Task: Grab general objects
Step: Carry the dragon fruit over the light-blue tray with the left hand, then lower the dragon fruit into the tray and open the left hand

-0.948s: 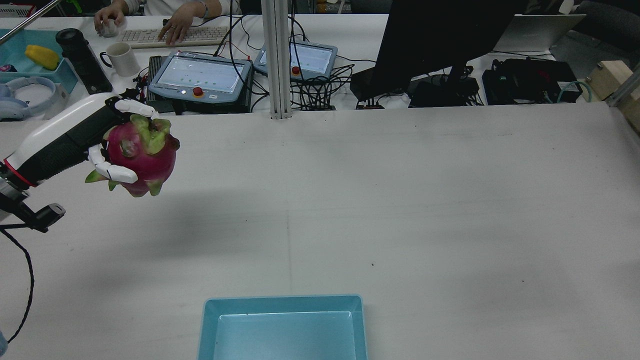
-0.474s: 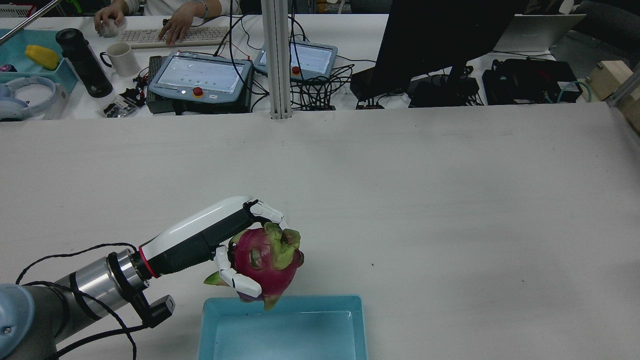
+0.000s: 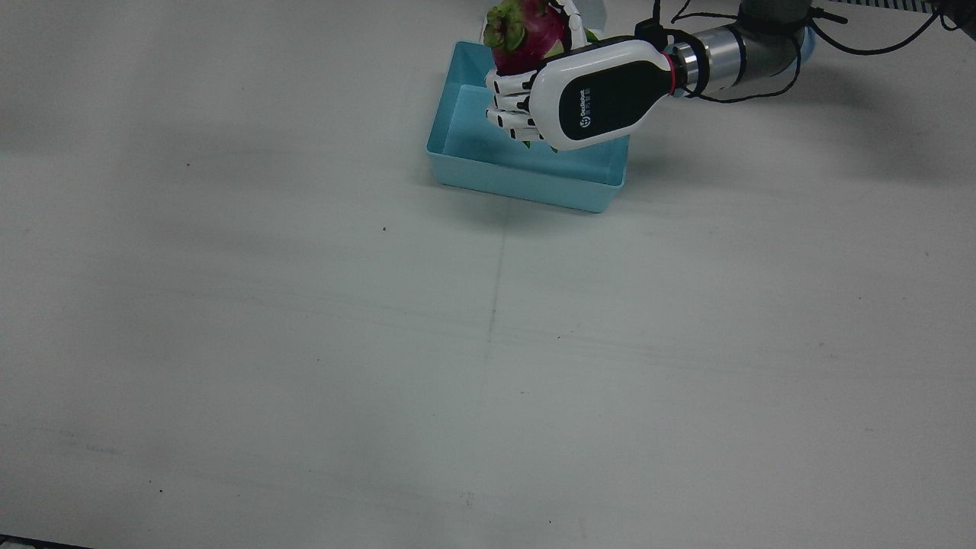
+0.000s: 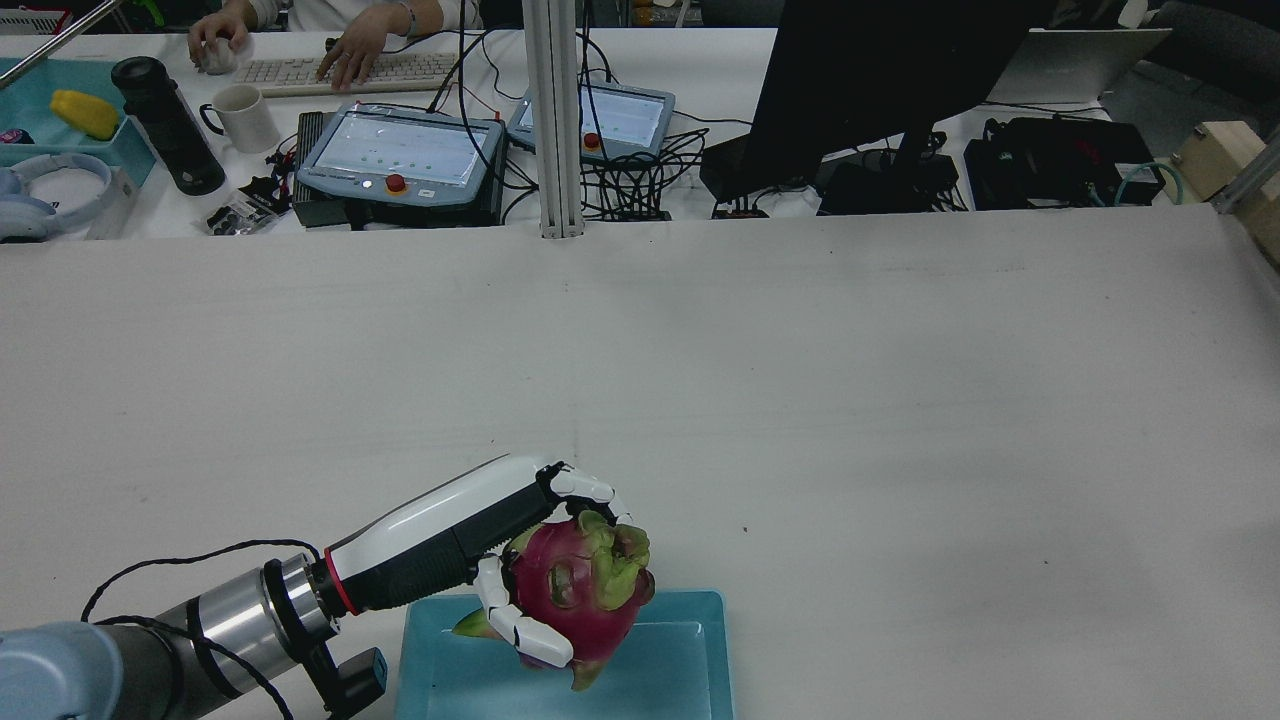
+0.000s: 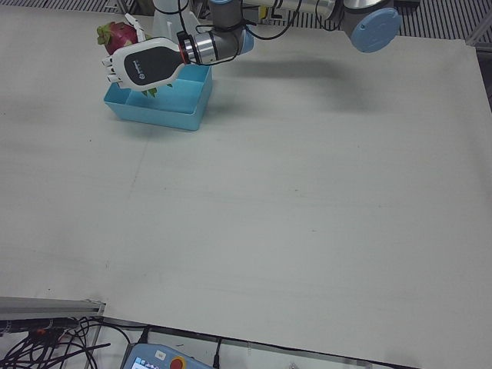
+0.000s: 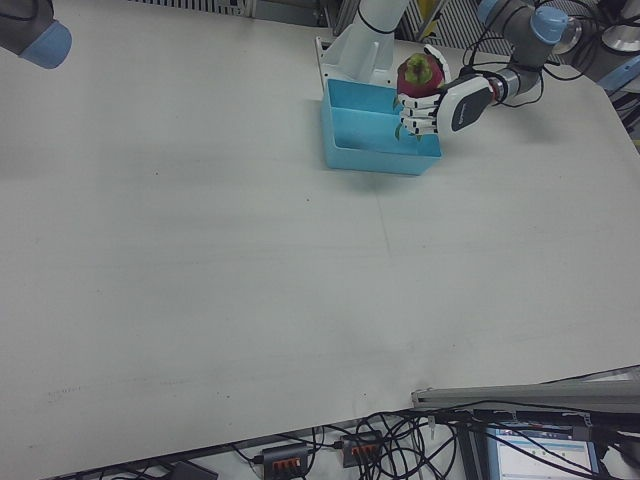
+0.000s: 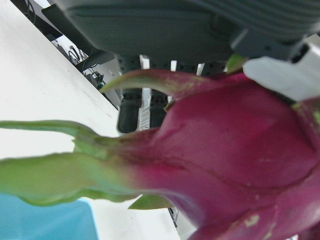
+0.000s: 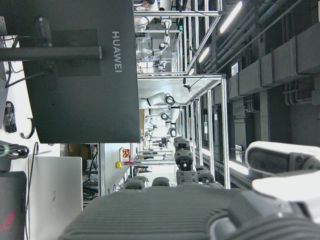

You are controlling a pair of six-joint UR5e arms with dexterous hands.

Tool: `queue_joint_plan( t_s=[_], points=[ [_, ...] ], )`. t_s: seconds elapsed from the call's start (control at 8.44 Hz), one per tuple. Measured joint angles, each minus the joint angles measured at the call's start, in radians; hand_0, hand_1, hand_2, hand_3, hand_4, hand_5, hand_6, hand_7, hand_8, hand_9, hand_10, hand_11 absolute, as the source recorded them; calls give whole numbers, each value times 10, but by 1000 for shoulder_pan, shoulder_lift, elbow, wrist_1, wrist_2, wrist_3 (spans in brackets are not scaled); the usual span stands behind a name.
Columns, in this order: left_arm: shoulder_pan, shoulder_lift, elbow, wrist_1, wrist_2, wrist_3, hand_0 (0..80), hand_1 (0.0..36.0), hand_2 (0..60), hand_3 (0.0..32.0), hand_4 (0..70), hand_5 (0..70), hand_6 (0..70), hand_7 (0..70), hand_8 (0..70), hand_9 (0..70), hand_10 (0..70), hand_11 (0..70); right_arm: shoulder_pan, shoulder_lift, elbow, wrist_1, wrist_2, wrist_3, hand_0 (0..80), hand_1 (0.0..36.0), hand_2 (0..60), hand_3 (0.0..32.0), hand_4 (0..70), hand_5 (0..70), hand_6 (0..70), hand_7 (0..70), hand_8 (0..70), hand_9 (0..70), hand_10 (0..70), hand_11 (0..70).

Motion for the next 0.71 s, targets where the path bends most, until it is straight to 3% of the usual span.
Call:
queue_joint_plan(
  t_s=[0.12, 0.71],
  points=[
    [5, 0, 0, 7, 2, 2, 465, 43, 44, 0, 231, 700, 314, 492, 182, 255, 304, 441, 0, 0, 0, 0, 0, 0, 0, 0, 0, 0, 0, 0, 0, 0, 0, 0, 0, 0],
    [8, -1, -5, 39, 18, 4, 443, 1, 2, 0, 237, 700, 361, 440, 211, 267, 281, 408, 0, 0, -2, 0, 0, 0, 0, 0, 0, 0, 0, 0, 0, 0, 0, 0, 0, 0]
  ],
)
